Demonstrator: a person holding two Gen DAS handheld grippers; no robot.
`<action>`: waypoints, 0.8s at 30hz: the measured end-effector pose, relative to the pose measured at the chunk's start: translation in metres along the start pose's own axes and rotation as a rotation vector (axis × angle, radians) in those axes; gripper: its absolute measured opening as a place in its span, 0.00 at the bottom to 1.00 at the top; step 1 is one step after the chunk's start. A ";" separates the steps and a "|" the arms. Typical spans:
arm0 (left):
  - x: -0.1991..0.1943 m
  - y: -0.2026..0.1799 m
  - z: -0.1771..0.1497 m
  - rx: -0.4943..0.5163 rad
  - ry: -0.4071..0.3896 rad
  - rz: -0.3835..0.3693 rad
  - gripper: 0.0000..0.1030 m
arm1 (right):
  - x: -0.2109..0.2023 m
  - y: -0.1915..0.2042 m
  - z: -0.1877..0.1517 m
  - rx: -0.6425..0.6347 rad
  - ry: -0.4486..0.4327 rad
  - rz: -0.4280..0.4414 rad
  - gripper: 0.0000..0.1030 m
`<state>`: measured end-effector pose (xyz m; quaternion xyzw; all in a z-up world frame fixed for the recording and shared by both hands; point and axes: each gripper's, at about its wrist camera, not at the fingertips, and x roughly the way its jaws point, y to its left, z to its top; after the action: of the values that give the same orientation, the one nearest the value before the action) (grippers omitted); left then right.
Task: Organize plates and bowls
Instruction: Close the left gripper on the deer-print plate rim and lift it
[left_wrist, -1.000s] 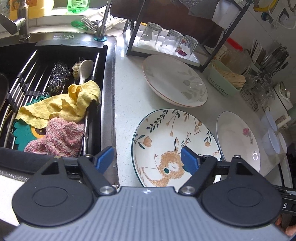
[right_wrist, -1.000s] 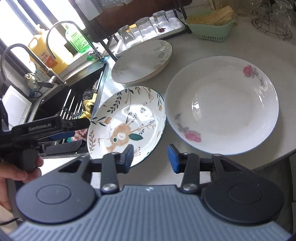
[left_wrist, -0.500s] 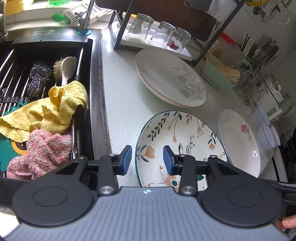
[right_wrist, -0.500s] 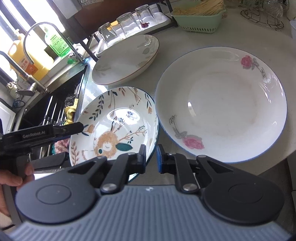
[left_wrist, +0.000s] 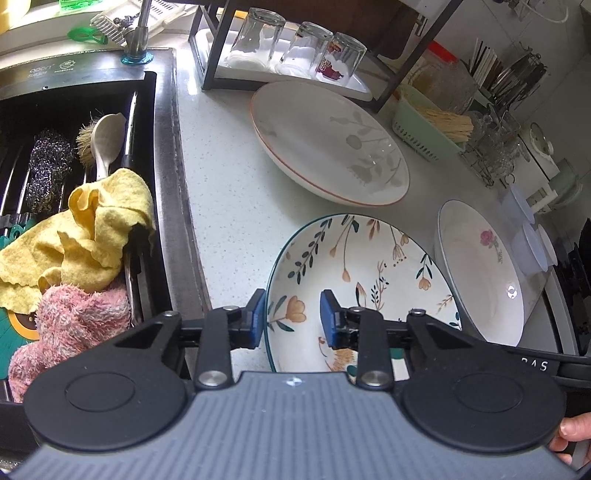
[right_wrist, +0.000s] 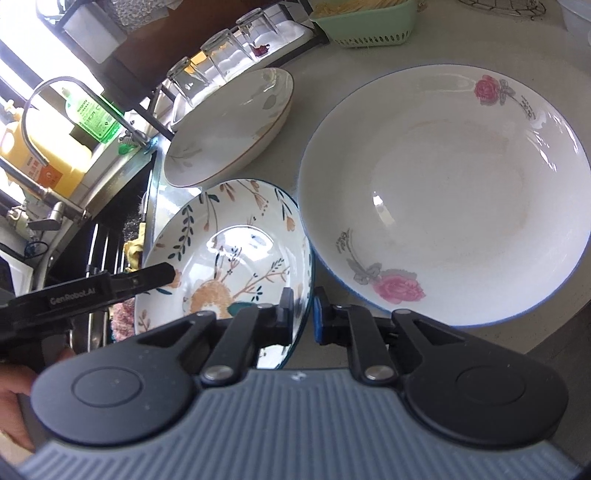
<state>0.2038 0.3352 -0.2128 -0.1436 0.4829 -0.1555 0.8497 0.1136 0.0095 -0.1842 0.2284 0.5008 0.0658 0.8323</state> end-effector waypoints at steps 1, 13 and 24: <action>-0.002 0.002 0.002 -0.004 0.005 -0.004 0.34 | -0.001 0.000 0.000 0.007 0.005 0.009 0.13; -0.040 -0.005 0.027 -0.029 0.019 -0.009 0.34 | -0.025 0.018 0.017 0.031 0.035 0.069 0.13; -0.082 -0.072 0.049 -0.054 -0.040 0.038 0.34 | -0.069 0.006 0.064 -0.031 0.026 0.124 0.13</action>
<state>0.1974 0.3078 -0.0967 -0.1602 0.4726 -0.1234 0.8578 0.1361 -0.0288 -0.1011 0.2454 0.4952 0.1280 0.8235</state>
